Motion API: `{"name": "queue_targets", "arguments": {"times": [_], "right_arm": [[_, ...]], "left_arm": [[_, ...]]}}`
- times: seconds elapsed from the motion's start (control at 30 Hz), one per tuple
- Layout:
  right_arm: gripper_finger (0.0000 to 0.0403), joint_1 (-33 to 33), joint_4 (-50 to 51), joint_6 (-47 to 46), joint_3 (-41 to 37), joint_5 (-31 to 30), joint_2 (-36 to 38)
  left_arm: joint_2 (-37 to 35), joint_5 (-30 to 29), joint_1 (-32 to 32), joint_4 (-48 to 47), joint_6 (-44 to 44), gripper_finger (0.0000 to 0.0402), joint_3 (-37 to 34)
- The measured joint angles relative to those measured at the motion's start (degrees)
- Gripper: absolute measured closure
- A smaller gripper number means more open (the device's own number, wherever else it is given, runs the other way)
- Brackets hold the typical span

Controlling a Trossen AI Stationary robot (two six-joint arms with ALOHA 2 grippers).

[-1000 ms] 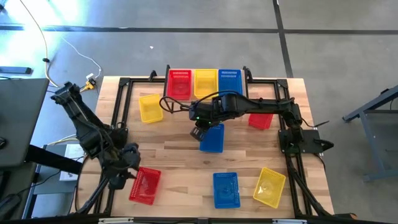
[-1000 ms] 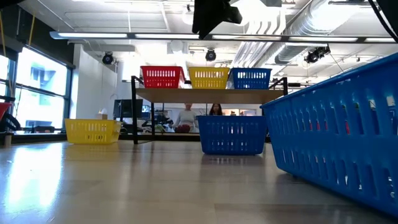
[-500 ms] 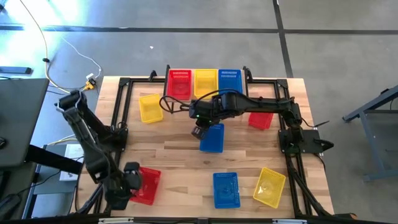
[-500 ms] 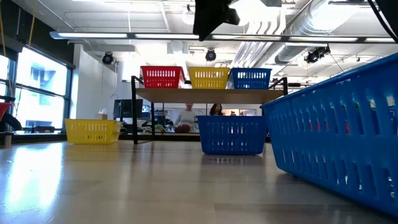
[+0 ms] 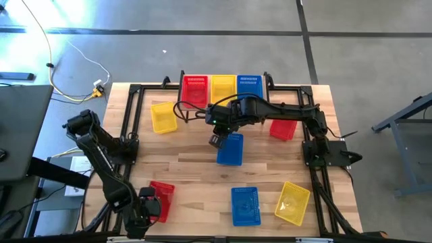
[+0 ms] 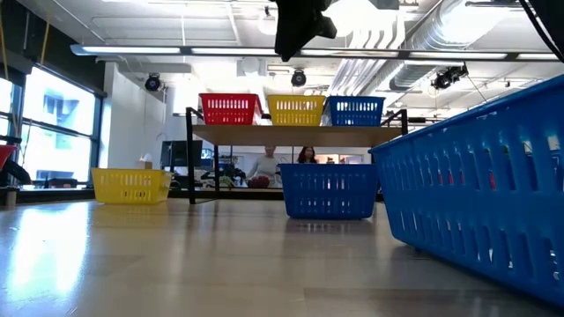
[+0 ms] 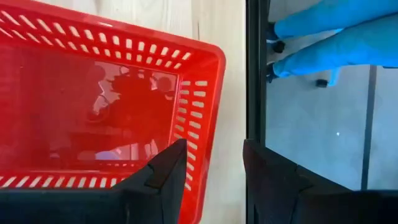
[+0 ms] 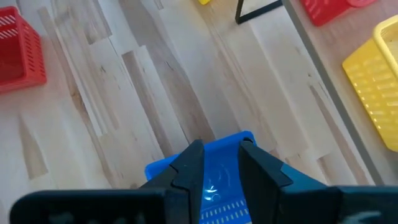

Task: Stack baskets on shelf by color
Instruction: Stack the bottom red bin on top of the red bin on the shelf

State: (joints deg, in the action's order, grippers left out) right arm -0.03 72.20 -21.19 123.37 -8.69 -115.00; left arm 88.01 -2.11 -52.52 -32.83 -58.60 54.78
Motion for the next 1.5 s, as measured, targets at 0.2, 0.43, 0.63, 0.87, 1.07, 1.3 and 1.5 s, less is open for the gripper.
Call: {"name": "queue_targets", "arguments": {"times": [0.2, 0.43, 0.63, 0.87, 1.07, 1.3, 1.5], "right_arm": [[0.0318, 0.01, 0.00, 0.72, 0.00, 0.26, 0.01], [0.0318, 0.02, 0.14, 0.72, 0.00, 0.33, 0.02], [0.0318, 0.04, 0.70, 0.70, 0.00, 1.21, 0.00], [0.0318, 0.17, 2.86, 0.49, 0.00, 3.01, 0.02], [0.0318, 0.17, 4.63, 2.10, 0.00, 2.33, 0.00], [0.0318, 0.06, 5.15, 3.72, 0.00, 0.53, 0.01], [0.0318, 0.02, 4.85, 3.72, 0.00, 0.24, 0.00]], "left_arm": [[3.16, 0.01, -0.17, 0.87, -1.43, 0.0255, 0.00], [7.25, 0.98, -0.15, 0.95, -4.33, 0.0266, 0.00], [7.54, 1.25, -0.06, 0.92, -5.26, 0.0344, 0.00], [3.92, 0.98, 1.60, 0.27, -5.31, 0.0389, 0.02], [-1.94, -1.35, 4.98, -1.43, -5.29, 0.0399, 0.04], [-9.58, -4.99, 9.81, -3.31, -5.29, 0.0401, 0.04], [-15.20, -8.53, 14.23, -4.81, -3.92, 0.0401, 0.04]]}}
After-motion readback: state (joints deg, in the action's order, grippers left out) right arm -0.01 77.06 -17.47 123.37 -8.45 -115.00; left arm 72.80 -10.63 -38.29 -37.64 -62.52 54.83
